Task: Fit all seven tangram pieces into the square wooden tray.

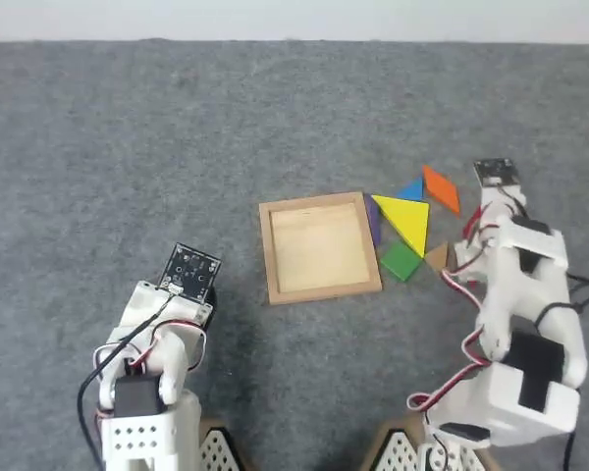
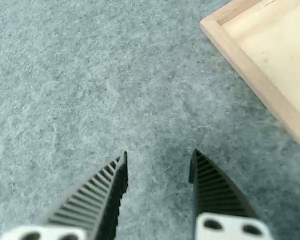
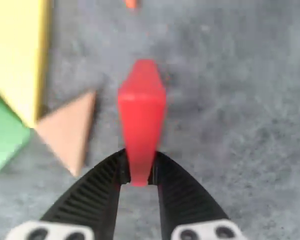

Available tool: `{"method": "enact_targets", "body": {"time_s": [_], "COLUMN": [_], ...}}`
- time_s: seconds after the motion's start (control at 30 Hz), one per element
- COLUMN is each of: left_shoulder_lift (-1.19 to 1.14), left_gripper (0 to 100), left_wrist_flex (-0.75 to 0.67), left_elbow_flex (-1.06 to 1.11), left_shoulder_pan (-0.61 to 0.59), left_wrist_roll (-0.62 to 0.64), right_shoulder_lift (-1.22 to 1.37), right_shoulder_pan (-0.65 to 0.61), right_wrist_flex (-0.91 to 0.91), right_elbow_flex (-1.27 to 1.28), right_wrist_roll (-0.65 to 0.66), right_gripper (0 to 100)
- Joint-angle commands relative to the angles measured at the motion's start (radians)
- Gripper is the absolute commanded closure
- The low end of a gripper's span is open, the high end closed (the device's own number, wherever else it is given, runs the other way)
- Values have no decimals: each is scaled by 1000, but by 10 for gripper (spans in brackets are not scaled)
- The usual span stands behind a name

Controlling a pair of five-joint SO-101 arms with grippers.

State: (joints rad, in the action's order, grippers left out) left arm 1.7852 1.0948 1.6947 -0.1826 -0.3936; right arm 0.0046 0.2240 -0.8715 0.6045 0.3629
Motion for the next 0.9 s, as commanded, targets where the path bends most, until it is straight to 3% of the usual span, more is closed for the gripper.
{"method": "enact_targets", "body": {"time_s": [0.0, 0.17, 0.53, 0.7, 0.87], "left_shoulder_lift": [12, 12, 12, 12, 12], "left_gripper": [808, 808, 808, 808, 808], "left_wrist_flex": [6, 6, 6, 6, 6], "left_elbow_flex": [-10, -10, -10, -10, -10], "left_shoulder_pan": [5, 5, 5, 5, 5], "left_wrist_roll": [6, 6, 6, 6, 6], "right_shoulder_lift": [-145, -245, -266, -262, -150], "right_shoulder_pan": [-116, -280, -608, -766, -834], "right_wrist_flex": [-116, -236, -237, -183, -130], "right_elbow_flex": [-118, -175, -213, -210, -215], "right_wrist_roll": [-55, -100, -130, -74, -3], "right_gripper": [991, 991, 991, 991, 991]}}
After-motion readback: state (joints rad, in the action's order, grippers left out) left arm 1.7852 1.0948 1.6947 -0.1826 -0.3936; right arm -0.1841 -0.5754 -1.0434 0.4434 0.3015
